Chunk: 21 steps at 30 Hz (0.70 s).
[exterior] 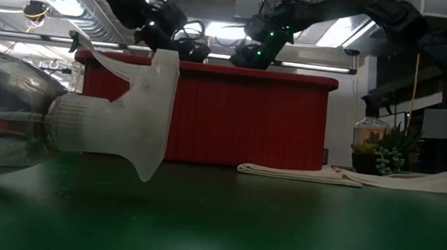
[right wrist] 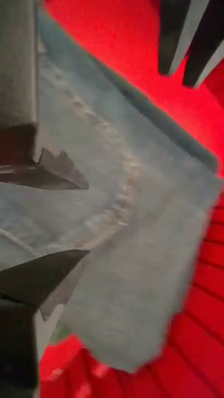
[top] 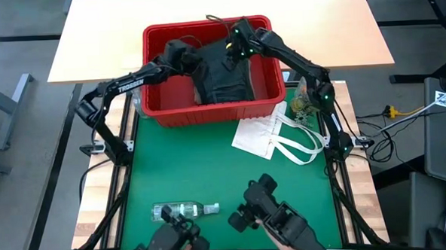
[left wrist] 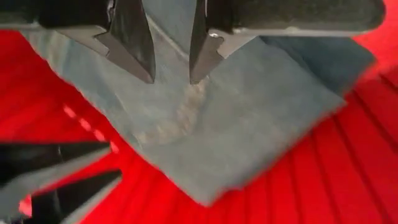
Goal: Fold laundry
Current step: Put the stack of folded clothes into the red bin
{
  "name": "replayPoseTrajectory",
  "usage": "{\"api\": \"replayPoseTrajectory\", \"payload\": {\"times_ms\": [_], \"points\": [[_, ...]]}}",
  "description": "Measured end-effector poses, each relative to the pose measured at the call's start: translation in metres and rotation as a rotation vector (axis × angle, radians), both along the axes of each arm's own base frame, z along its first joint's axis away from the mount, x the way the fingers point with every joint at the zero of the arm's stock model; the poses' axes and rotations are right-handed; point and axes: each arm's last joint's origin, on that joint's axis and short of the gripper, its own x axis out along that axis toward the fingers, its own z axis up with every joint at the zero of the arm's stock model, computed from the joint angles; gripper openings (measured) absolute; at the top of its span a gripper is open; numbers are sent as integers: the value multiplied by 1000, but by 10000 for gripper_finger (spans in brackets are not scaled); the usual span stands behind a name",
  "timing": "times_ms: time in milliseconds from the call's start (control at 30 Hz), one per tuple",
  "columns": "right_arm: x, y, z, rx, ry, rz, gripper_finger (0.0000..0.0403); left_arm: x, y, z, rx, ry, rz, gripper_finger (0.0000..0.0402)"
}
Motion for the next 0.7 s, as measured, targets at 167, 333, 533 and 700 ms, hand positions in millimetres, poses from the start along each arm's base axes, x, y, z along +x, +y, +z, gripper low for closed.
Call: {"api": "replayPoseTrajectory", "payload": {"times_ms": [167, 333, 533, 700], "points": [[8, -15, -20, -26, -5, -25, 166, 3, 14, -12, 51, 8, 85, 94], [12, -34, -55, -8, 28, -56, 166, 8, 35, -51, 15, 64, 136, 94], [17, -45, -91, 24, 80, -75, 166, 10, 51, -97, -58, 130, 159, 94], [19, -51, -106, 17, 101, -97, 166, 8, 54, -102, -64, 138, 162, 94]]}}
